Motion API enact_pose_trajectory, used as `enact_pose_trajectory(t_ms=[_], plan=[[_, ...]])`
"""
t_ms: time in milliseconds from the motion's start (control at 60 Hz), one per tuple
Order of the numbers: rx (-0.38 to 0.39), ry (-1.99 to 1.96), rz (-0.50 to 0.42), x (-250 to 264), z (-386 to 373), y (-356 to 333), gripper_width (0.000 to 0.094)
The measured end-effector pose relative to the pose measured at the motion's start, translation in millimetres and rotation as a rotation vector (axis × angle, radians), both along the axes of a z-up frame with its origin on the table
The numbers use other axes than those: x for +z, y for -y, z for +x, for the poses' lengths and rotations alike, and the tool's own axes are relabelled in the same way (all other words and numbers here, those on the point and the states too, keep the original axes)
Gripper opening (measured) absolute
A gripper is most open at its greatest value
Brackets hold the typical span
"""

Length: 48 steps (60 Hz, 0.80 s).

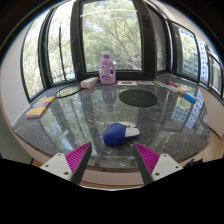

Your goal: Arrange mouse

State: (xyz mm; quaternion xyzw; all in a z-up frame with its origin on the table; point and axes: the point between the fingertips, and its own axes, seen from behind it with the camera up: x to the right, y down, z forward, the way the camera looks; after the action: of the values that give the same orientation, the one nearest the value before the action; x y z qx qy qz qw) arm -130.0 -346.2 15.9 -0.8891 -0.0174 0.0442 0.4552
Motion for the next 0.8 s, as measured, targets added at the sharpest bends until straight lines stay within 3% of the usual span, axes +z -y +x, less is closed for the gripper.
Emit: enact_pose_trajectory(t_ms=[300, 467, 567, 633, 800], plan=[[-0.097, 0.022, -0.029, -23.8, -1.5, -79.5, 0.0856], [-0.097, 0.035, -0.033, -26.5, -6.6, -110.4, 0.0830], [-0.108, 0.083, -0.039, -30.3, -2.5, -119.1, 0.0676], [-0.099, 0.067, -0.042, -30.9, -6.0, -123.0, 0.0507], [-0.074, 0.072, -0.062, -30.5, -9.9, -125.1, 0.0386]])
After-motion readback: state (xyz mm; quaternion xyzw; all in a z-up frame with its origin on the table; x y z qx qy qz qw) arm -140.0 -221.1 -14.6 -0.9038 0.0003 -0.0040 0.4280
